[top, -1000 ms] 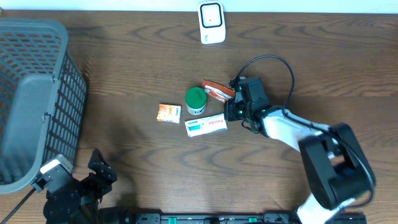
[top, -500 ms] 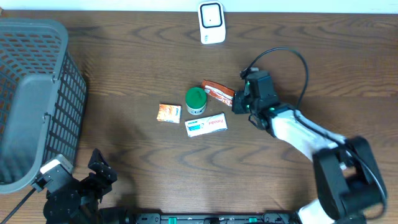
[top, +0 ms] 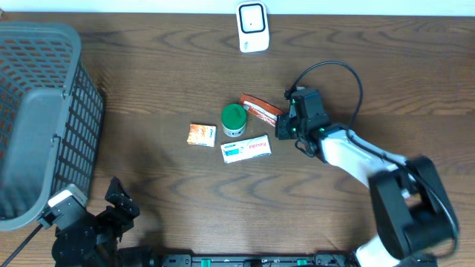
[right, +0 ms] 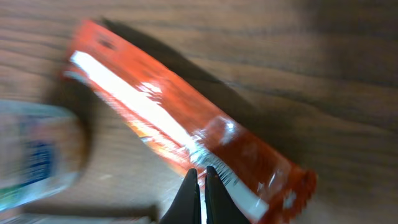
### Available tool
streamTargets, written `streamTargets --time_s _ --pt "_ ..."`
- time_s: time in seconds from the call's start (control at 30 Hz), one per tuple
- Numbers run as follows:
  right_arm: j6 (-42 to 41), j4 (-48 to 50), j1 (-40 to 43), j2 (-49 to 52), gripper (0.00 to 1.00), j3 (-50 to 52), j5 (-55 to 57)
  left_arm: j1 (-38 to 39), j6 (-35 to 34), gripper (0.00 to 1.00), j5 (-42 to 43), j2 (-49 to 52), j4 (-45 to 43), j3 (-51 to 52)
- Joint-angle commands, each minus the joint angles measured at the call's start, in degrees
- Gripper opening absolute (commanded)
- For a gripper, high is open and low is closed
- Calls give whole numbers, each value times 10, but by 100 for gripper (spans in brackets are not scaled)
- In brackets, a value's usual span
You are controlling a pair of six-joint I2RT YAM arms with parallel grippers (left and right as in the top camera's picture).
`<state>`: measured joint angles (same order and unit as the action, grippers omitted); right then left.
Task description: Scan the item barcode
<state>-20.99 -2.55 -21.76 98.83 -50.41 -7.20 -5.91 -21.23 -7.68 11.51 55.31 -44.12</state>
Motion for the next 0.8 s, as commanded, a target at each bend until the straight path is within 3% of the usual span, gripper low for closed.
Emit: streamTargets --time_s 0.0,0.17,0.57,0.77 --pt "-12 7 2 -88 1 -2 0 -2 -5 88 -5 0 0 1" --pt "-12 20 4 -99 1 -2 35 -2 -5 87 -5 0 0 1" --pt "-32 75 3 84 1 -2 -7 -2 -5 87 -5 0 0 1" --pt "-32 42 -2 74 1 -2 -15 -2 -5 88 -5 0 0 1"
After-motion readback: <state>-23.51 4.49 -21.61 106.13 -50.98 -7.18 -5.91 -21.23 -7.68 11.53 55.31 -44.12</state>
